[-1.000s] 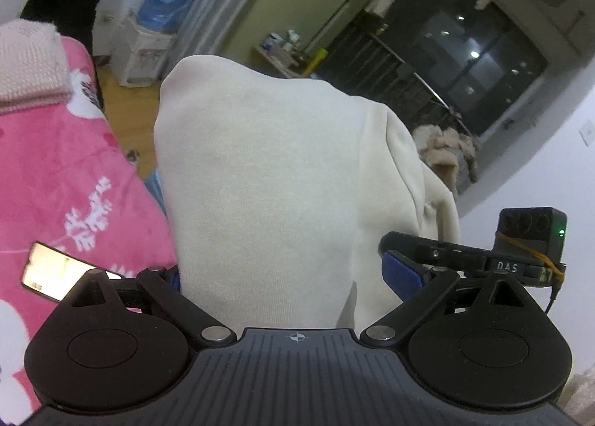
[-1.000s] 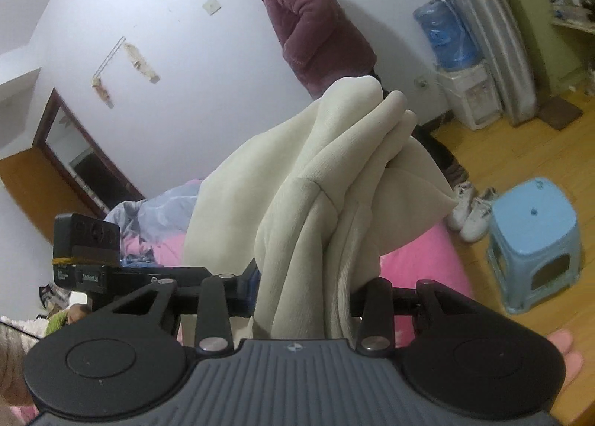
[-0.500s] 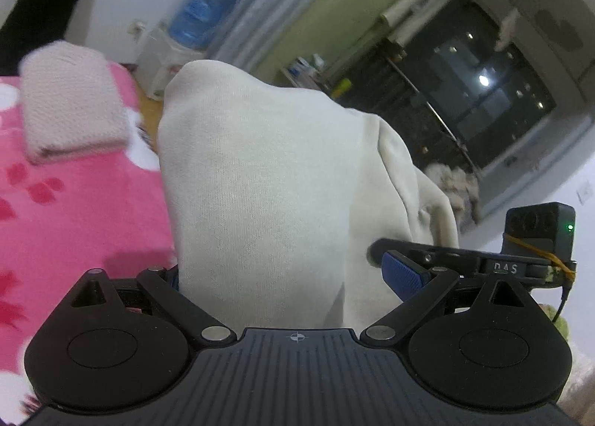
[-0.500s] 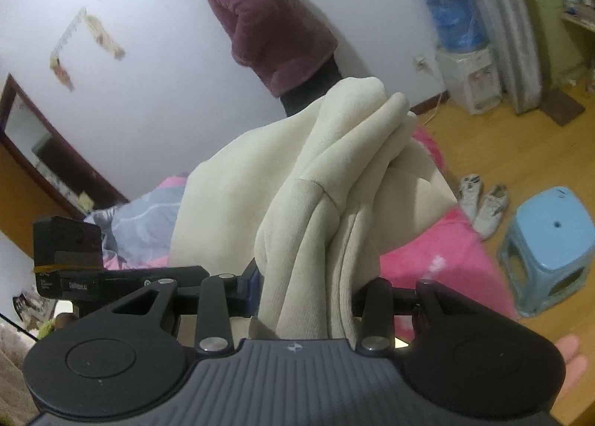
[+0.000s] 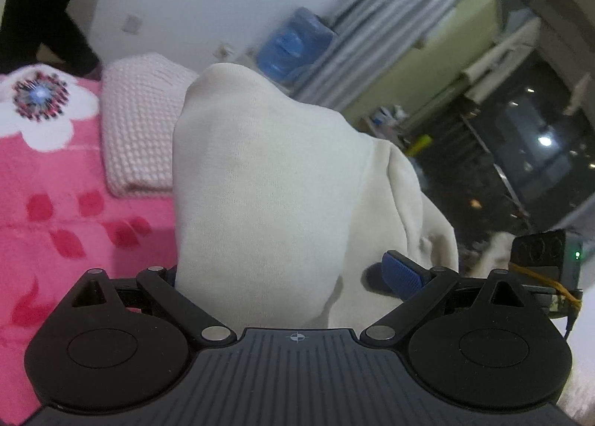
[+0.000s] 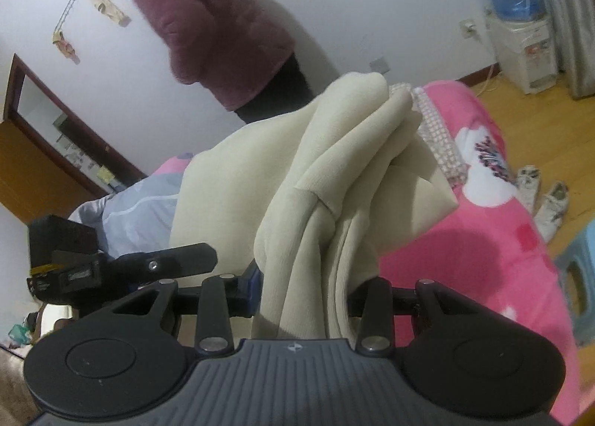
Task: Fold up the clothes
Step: 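Lift the folded beige hoodie with both grippers and carry it toward the towel, then lower the hoodie onto the folded pink towel and open both grippers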
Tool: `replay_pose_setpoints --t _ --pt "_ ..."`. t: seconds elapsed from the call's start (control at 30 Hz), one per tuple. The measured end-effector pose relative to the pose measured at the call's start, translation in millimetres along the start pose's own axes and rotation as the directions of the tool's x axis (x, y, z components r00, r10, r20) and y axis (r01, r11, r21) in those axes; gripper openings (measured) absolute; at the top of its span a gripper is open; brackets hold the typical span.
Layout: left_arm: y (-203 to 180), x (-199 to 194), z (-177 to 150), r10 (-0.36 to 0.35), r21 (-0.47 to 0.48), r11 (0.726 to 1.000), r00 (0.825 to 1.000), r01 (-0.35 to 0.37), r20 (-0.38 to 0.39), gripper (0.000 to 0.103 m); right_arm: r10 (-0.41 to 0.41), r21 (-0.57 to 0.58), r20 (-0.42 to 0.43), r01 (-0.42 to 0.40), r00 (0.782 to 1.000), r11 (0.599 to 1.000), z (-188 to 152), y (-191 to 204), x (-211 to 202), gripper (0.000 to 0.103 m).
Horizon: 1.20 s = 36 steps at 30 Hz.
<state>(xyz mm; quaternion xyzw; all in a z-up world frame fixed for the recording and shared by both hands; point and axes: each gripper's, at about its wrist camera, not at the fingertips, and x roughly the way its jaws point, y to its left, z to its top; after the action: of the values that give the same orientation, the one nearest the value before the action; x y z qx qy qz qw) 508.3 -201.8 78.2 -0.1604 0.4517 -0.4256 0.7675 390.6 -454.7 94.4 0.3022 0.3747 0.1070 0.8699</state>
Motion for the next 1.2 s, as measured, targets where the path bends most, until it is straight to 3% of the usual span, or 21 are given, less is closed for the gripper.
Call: replay_pose_setpoints --t 0.13,0.23,0.4,0.57,0.73,0.97,1.2 --pt "1 18 23 0.059 -0.025 0.998 0.998 -0.058 0.035 0.097 0.058 -0.013 -0.012 -0.058 0.998 0.998 36 -28 29 0.040" --pt "1 32 40 0.103 -0.046 0.994 0.993 -0.100 0.060 0.091 0.089 -0.023 -0.029 -0.090 0.996 0.996 68 -50 45 0.040" --pt "1 52 69 0.174 -0.071 0.983 0.980 -0.167 0.100 0.091 0.106 -0.046 -0.064 -0.109 0.992 0.993 117 -67 72 0.040" --pt "26 73 105 0.155 -0.047 0.988 0.975 -0.150 0.160 0.091 0.132 -0.065 -0.046 -0.135 0.990 0.989 160 -80 106 0.040" --pt "70 106 142 0.134 -0.027 0.991 0.980 -0.131 0.145 0.091 0.112 -0.113 -0.019 -0.113 0.994 0.987 195 -93 163 0.040" --pt "92 131 174 0.120 0.063 0.990 0.984 -0.130 0.134 0.090 0.107 -0.095 0.078 -0.100 0.991 0.990 212 -112 203 0.040" --pt "132 148 159 0.154 0.013 0.988 0.985 -0.156 0.084 0.090 0.135 -0.005 0.038 -0.135 0.990 0.991 202 -148 249 0.040"
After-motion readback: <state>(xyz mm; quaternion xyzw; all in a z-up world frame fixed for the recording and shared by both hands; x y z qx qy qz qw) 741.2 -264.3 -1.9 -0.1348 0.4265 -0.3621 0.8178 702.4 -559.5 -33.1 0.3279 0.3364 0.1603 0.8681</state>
